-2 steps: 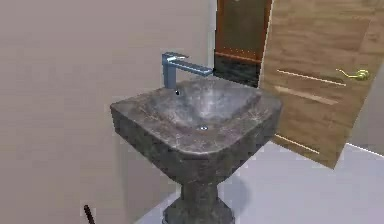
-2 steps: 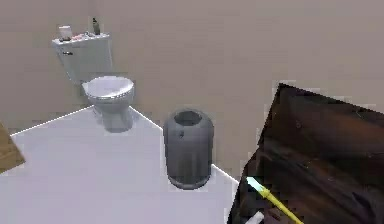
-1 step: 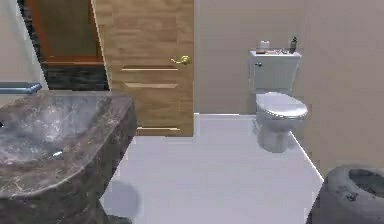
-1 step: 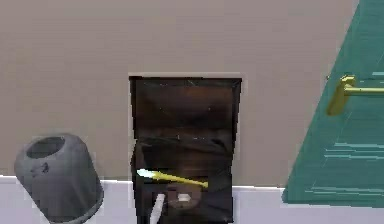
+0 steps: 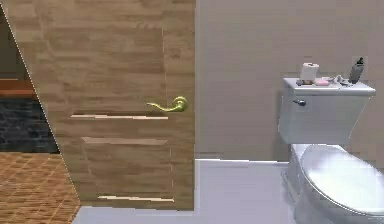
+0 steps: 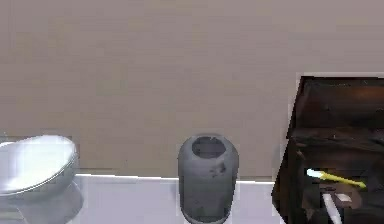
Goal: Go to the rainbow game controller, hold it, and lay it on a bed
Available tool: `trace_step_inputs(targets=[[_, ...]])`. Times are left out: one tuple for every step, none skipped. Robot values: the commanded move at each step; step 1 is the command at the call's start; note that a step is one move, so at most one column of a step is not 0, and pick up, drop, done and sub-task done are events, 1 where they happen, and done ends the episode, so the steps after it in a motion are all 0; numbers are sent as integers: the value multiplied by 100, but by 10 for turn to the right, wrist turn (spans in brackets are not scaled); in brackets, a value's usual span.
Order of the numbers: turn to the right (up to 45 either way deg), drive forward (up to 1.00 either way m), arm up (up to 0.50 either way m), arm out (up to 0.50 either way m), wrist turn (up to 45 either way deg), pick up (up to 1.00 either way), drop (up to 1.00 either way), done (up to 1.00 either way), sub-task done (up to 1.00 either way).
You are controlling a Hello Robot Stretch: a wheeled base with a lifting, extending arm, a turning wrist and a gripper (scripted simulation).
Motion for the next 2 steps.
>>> trace_step_inputs(targets=[[150,0,0,0,0,0,0,0,0],[0,20,0,0,0,0,0,0,0]])
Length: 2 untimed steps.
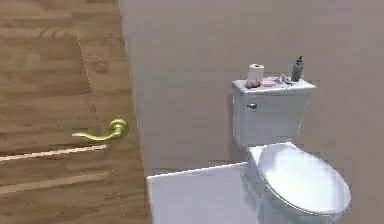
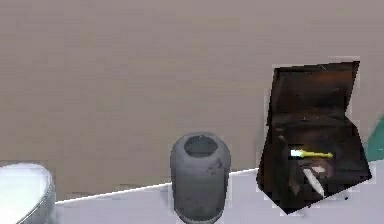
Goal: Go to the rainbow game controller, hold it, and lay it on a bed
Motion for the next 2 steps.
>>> trace_step_inputs(targets=[[-450,0,0,0,0,0,0,0,0],[-90,0,0,0,0,0,0,0,0]])
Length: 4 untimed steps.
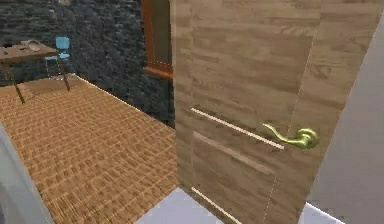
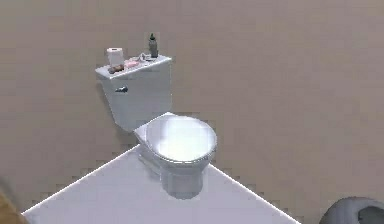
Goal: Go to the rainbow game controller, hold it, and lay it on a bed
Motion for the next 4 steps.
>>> trace_step_inputs(targets=[[0,40,0,0,0,0,0,0,0],[-120,0,0,0,0,0,0,0,0],[0,55,0,0,0,0,0,0,0],[-450,0,0,0,0,0,0,0,0]])
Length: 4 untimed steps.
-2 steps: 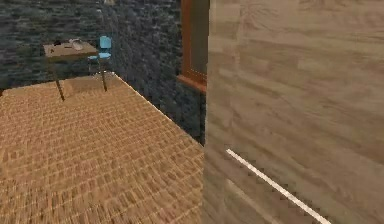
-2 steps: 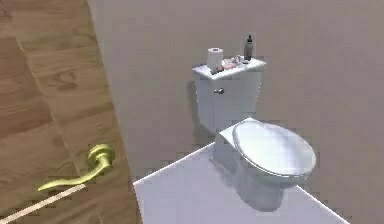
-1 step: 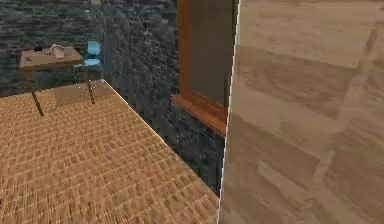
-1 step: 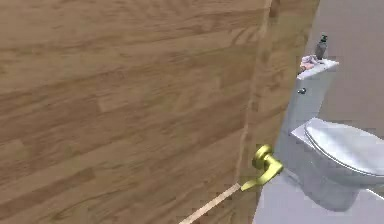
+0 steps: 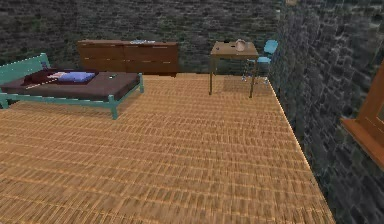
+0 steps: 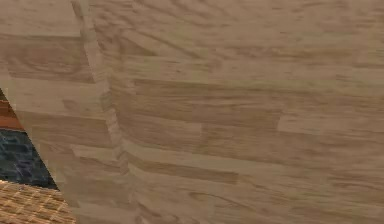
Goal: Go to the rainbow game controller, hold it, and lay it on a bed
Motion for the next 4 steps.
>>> trace_step_inputs(targets=[[-120,0,0,0,0,0,0,0,0],[0,50,0,0,0,0,0,0,0],[120,0,0,0,0,0,0,0,0],[0,100,0,0,0,0,0,0,0]])
